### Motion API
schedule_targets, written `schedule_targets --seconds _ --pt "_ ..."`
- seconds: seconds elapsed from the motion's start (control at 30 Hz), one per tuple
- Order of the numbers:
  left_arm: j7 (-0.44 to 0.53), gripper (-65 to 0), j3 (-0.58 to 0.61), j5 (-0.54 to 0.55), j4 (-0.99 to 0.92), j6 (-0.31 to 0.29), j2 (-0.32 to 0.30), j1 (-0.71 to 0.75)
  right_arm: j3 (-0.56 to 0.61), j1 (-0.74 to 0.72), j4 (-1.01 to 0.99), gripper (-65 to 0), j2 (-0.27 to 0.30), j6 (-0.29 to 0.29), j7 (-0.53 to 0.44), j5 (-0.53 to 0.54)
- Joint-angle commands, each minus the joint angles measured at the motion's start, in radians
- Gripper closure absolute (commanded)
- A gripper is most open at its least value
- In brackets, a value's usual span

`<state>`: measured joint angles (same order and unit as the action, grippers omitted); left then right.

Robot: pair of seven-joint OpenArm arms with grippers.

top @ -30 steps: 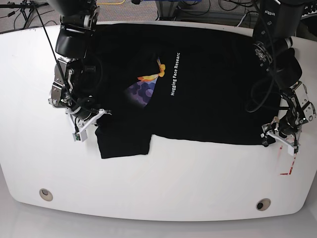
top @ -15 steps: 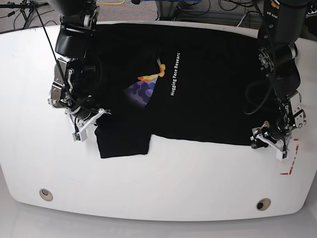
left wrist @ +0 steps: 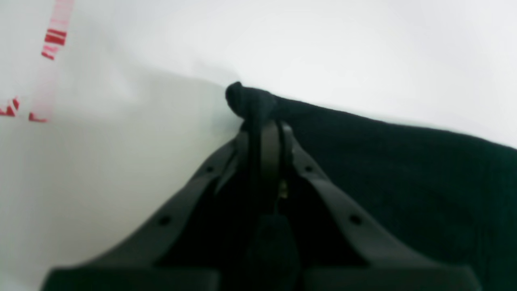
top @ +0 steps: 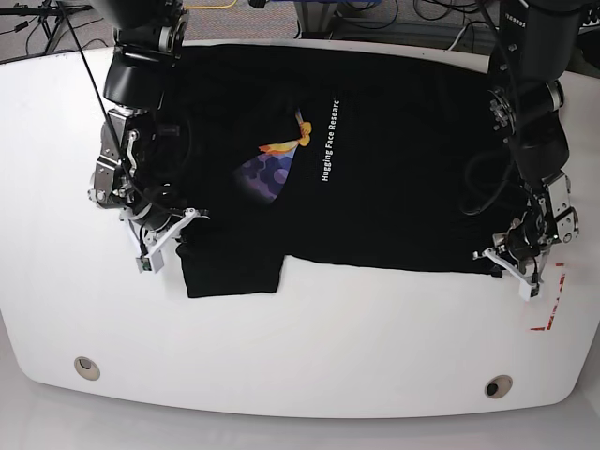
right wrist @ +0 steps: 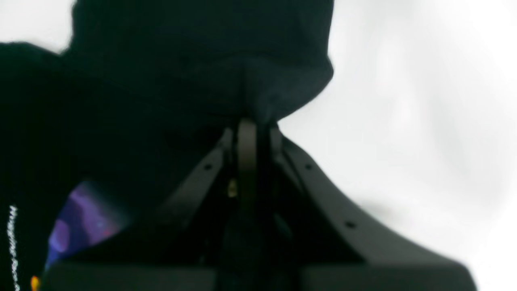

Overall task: Fold the T-shirt properly
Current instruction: 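Move the left gripper to the shirt's hem corner and grasp it, then lift the shirt edge with both grippers and fold it over the logo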

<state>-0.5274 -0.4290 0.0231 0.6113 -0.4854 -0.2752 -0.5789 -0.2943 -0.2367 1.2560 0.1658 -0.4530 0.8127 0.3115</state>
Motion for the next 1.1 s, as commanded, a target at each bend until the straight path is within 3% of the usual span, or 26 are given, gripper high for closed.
schedule_targets --seconds 0.0,0.2,0.3,0.57,1.07 --pt "-0.035 0.0 -0.004 0.005 0.089 -0.028 -0.017 -0.023 -0.003 -0.033 0.072 0.0 0.011 -0.002 0.003 0.010" --pt "-0.181 0.0 -0.023 0.008 0.341 -0.126 -0.009 0.063 -0.004 -0.023 0.205 0.0 0.011 -0.002 0.089 0.012" --pt "-0.254 0.0 -0.064 0.008 0.465 -0.160 0.023 0.110 -0.004 0.006 0.270 0.0 0.011 -0.002 0.127 0.016" --pt "-0.412 0.0 -0.158 0.007 0.746 -0.212 0.067 0.224 -0.004 0.109 0.437 0.0 0.011 -0.002 0.142 0.021" --pt "-0.600 0.0 -0.166 0.007 1.149 -0.213 0.067 0.488 -0.006 0.339 0.686 0.0 0.011 -0.002 0.144 0.021"
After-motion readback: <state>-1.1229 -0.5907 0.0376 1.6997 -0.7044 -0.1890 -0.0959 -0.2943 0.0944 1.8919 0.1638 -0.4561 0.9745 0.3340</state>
